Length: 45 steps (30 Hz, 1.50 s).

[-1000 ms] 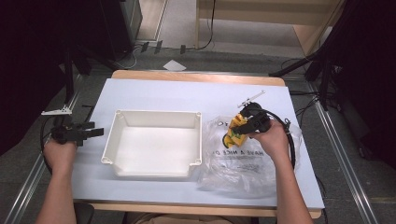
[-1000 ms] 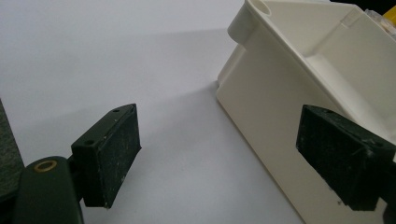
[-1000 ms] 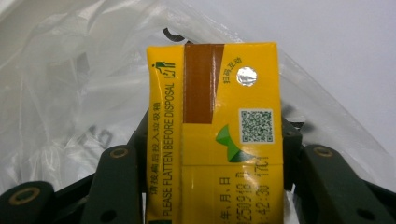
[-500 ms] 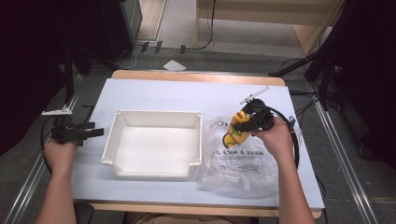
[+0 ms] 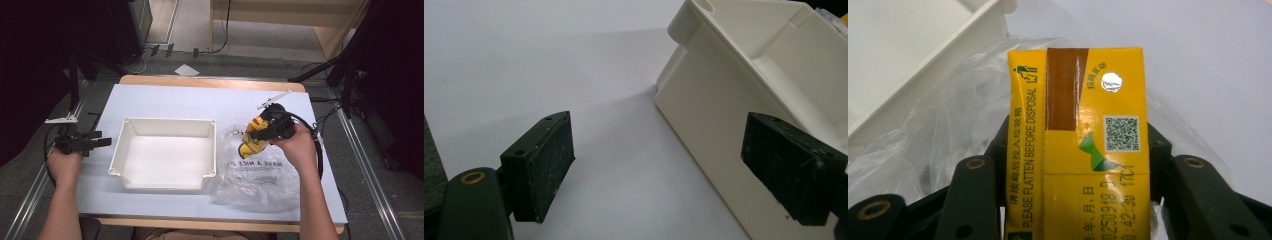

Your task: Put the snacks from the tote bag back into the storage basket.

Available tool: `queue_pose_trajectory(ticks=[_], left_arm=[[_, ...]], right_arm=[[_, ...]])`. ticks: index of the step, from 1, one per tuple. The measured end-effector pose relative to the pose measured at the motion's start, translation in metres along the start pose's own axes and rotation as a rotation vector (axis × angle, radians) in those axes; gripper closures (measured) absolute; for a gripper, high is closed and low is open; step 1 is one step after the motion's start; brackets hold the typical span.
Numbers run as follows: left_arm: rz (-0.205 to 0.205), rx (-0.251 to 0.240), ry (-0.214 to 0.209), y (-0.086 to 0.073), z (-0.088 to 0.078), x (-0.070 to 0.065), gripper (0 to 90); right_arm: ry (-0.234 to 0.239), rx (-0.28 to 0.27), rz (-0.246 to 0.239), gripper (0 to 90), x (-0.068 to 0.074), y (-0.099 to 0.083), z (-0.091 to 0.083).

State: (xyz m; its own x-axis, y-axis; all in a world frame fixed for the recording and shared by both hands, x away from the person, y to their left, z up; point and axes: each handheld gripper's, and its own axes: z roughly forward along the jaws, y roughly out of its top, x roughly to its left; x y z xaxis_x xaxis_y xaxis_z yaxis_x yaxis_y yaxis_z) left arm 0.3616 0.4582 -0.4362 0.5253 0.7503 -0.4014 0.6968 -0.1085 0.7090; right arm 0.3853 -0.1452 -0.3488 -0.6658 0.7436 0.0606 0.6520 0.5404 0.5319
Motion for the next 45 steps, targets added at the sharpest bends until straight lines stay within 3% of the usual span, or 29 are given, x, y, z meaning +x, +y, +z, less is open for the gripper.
queue_pose_trajectory(ticks=[21,33,45], left_arm=[[0.001,0.0,0.001,0.0,0.0,-0.001,14.6],[-0.004,0.002,0.003,-0.001,0.0,-0.001,14.6],[-0.012,-0.003,0.001,-0.004,-0.003,0.0,14.6]], right_arm=[[0.013,0.033,-0.088,52.6,0.025,0.01,-0.007],[0.02,0.023,-0.126,52.6,0.036,0.017,-0.009],[0.055,-0.011,-0.155,52.7,0.047,0.027,-0.016]])
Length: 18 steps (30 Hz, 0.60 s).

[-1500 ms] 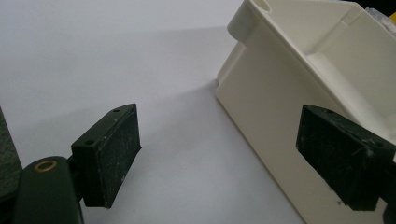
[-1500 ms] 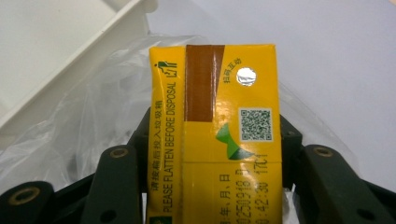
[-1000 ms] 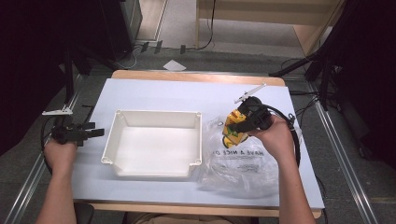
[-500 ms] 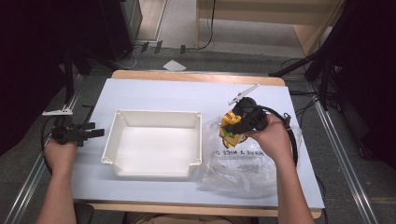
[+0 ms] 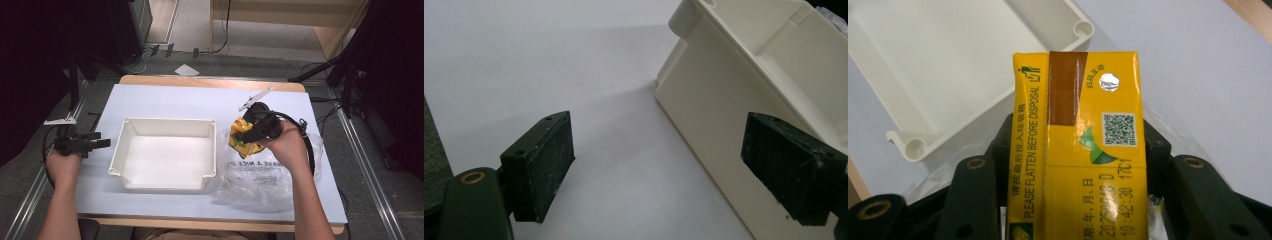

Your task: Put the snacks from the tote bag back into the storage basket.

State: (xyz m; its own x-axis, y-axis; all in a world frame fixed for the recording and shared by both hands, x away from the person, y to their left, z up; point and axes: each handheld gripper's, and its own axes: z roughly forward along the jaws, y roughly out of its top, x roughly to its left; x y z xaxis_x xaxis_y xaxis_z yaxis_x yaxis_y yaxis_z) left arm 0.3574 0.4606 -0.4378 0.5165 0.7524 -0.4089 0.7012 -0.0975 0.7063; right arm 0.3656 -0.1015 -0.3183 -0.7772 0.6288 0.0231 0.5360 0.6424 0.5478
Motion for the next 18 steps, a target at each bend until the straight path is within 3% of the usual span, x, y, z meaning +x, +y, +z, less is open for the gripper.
queue_pose_trajectory(ticks=[18], left_arm=[[-0.002,0.004,0.004,-0.005,-0.004,-0.001,14.6]], right_arm=[[0.025,-0.032,-0.05,52.8,0.011,0.019,-0.002]])
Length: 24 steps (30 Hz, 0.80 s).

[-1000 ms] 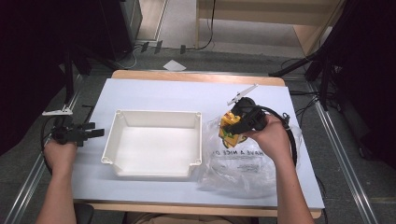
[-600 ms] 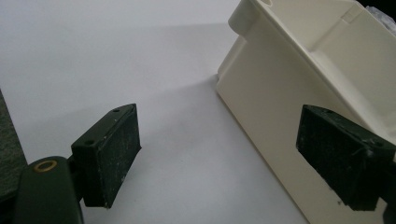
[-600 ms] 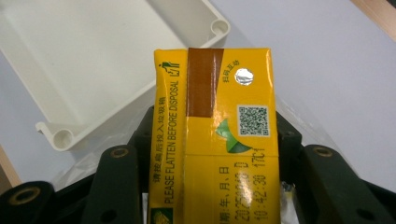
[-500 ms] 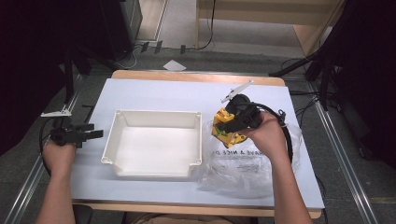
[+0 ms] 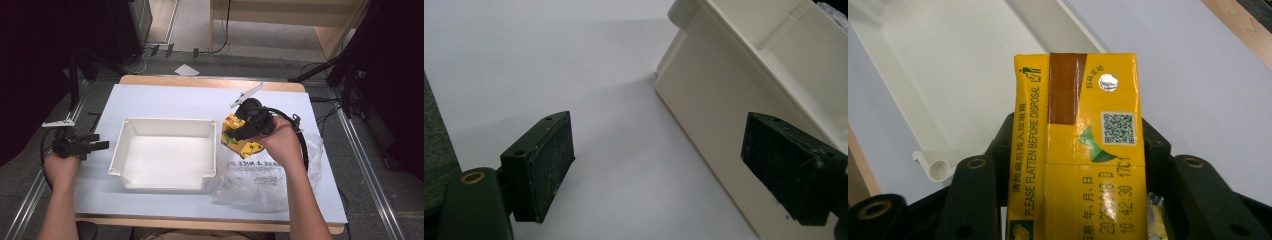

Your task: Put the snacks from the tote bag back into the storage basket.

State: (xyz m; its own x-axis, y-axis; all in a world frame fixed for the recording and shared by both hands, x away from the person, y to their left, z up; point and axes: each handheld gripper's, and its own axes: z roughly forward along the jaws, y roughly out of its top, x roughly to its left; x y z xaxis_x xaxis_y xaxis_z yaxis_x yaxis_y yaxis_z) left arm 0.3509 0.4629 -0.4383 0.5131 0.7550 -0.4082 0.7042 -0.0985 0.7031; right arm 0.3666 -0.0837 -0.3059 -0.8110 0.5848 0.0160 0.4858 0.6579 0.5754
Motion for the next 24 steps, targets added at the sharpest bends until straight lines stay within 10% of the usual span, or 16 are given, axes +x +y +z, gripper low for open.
queue_pose_trajectory(ticks=[24], left_arm=[[0.01,0.007,0.007,-0.008,-0.008,-0.002,14.6]], right_arm=[[0.029,-0.022,-0.06,52.9,0.01,0.022,0.005]])
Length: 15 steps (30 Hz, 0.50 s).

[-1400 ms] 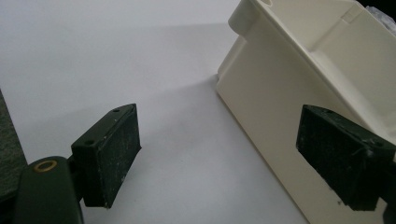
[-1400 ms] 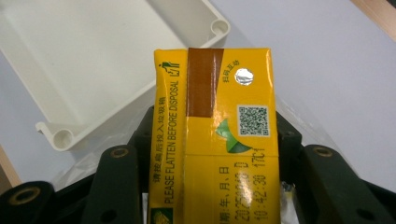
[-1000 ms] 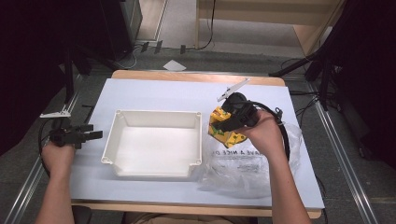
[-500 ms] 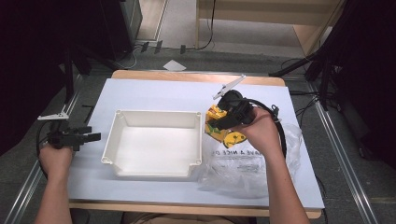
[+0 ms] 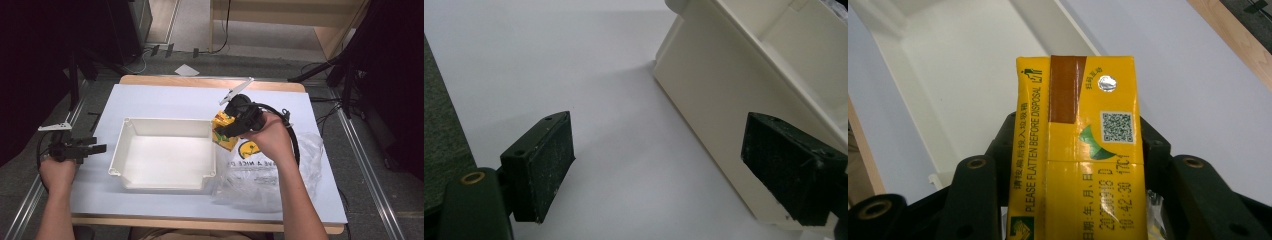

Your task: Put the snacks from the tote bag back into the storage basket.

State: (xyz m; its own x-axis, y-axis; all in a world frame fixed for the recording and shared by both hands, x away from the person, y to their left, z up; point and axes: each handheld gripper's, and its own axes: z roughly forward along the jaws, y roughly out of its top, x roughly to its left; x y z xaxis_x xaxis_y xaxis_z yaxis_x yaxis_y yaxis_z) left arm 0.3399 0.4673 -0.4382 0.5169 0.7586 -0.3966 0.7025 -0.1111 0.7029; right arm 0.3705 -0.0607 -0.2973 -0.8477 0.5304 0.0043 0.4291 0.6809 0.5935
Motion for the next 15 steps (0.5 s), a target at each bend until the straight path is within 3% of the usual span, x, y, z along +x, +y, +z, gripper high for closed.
queue_pose_trajectory(ticks=[15], left_arm=[[0.0,-0.009,-0.003,-0.0005,-0.0018,0.0004,14.6]], right_arm=[[-0.001,-0.01,-0.027,53.0,0.0097,0.0079,0.0056]])
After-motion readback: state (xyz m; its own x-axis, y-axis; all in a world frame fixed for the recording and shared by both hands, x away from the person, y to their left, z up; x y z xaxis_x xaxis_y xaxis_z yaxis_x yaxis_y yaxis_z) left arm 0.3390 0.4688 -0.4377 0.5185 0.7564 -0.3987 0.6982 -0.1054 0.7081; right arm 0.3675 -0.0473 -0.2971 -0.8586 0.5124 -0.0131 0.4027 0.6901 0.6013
